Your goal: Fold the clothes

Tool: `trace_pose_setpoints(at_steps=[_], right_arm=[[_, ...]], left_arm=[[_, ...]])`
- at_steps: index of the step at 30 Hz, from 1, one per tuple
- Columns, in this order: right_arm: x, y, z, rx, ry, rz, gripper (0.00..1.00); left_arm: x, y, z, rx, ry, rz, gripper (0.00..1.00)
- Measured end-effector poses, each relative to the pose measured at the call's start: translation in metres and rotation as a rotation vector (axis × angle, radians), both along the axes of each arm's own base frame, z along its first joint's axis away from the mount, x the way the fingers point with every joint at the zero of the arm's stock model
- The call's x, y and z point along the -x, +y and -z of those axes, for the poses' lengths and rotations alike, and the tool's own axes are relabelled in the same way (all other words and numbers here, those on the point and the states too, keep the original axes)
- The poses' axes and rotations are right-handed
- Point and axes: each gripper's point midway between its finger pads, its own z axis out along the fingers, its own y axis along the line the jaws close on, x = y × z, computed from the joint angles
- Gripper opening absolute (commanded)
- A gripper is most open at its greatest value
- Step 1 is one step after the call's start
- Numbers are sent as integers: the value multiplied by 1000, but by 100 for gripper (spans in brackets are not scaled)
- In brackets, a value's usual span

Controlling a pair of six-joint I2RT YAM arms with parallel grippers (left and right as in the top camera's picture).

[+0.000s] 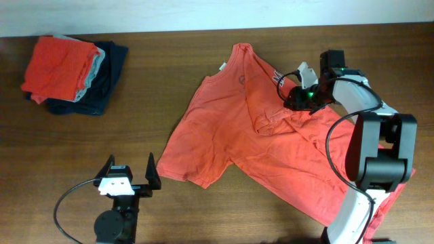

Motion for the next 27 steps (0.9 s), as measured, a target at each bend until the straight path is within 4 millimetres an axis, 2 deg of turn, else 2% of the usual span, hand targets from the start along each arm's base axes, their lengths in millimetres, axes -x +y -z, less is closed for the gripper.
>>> trace_pose_setpoints(at_steps=[7,10,14,19,27], right_arm=[[3,1,1,-5,11,1,30],[6,1,6,-6,20,1,34],[9,2,11,-6,22,-2,34],[11,6,13,-33,13,-17,4],[10,10,11,-59,9,-19,4]], left_arm=[[0,0,0,0,0,0,99],[0,0,0,0,0,0,100],[0,0,0,0,0,0,100],[0,0,0,0,0,0,99],[0,0,0,0,0,0,100]])
